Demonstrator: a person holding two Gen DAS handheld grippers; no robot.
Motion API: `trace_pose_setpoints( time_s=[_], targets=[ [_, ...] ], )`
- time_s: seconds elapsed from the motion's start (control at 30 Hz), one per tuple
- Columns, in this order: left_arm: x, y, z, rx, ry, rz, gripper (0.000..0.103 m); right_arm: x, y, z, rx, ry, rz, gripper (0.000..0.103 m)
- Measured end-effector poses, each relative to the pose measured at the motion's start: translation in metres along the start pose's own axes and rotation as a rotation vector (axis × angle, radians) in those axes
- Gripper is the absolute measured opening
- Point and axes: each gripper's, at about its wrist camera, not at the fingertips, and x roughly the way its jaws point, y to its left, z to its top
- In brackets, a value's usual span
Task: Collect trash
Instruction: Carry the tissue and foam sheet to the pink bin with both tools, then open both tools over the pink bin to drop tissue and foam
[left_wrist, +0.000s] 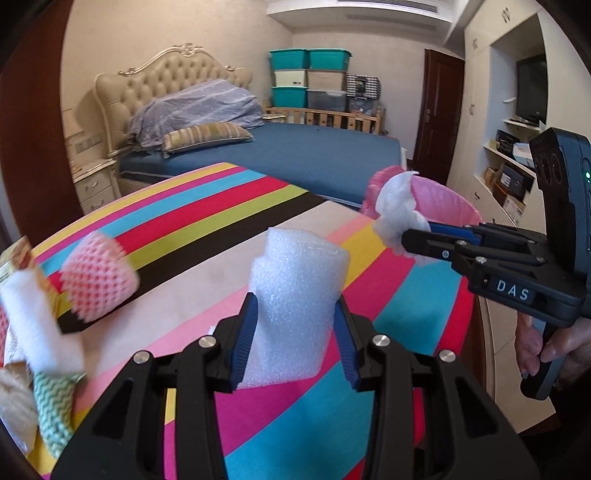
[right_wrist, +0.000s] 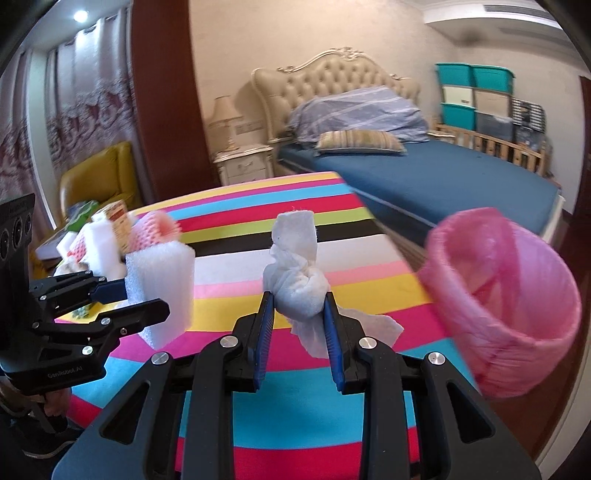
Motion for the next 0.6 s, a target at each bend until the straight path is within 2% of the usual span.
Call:
trace_pose_setpoints(
  time_s=[0.2, 0.4, 0.6],
  targets=[
    [0.021, -0.031, 0.021, 0.056, -0.007, -0.045, 0.040, -0.015, -0.039, -0.001, 0.048, -0.028, -0.076, 0.027],
    [0.047, -0.069, 0.053, 0.112, -0.021, -0.124, 0.040, -0.031, -0.088, 0.000, 0.105, -0.051, -0.178, 0.027],
    [0.089, -0.096, 0.097, 0.045, 0.008, -0.251, 0.040, -0.039, -0.136, 0.001, 0.145, -0.065, -0.267, 0.027]
  ],
)
